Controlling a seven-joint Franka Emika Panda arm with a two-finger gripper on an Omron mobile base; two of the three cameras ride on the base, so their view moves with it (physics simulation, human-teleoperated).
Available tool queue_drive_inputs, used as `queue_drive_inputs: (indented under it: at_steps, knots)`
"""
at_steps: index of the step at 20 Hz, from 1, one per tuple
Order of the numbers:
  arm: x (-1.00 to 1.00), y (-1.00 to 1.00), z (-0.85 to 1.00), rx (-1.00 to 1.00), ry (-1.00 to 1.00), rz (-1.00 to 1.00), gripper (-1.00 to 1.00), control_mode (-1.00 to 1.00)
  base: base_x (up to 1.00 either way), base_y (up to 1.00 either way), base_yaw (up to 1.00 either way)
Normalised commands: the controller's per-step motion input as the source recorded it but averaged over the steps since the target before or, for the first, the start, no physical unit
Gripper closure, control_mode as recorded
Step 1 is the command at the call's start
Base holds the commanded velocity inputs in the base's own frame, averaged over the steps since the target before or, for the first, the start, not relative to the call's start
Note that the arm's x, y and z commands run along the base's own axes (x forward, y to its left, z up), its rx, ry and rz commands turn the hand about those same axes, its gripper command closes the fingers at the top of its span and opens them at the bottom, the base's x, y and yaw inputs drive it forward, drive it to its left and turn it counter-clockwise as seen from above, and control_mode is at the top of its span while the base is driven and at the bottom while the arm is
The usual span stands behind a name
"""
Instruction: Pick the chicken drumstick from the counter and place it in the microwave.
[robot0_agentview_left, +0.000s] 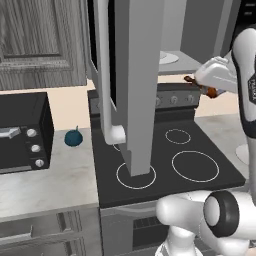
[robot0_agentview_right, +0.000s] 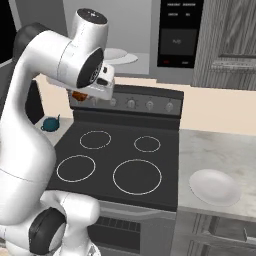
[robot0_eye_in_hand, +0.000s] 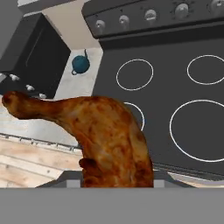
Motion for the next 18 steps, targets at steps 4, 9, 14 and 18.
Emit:
queue_drive_inputs:
  at_steps: [4,9,14,18]
  knots:
    - [0.21,0.55,0.46,0.1,-0.35,-0.08,1.0,-1.0,0.0,0.0,0.0]
    - [0.33,0.57,0.25,0.01,-0.4,-0.11,1.0,-1.0,0.0,0.0,0.0]
    - [0.4,0.34,0.13,0.0,-0.39,-0.14,1.0,-1.0,0.0,0.0,0.0]
    - [0.42,0.11,0.13,0.0,-0.46,-0.08,1.0,-1.0,0.0,0.0,0.0]
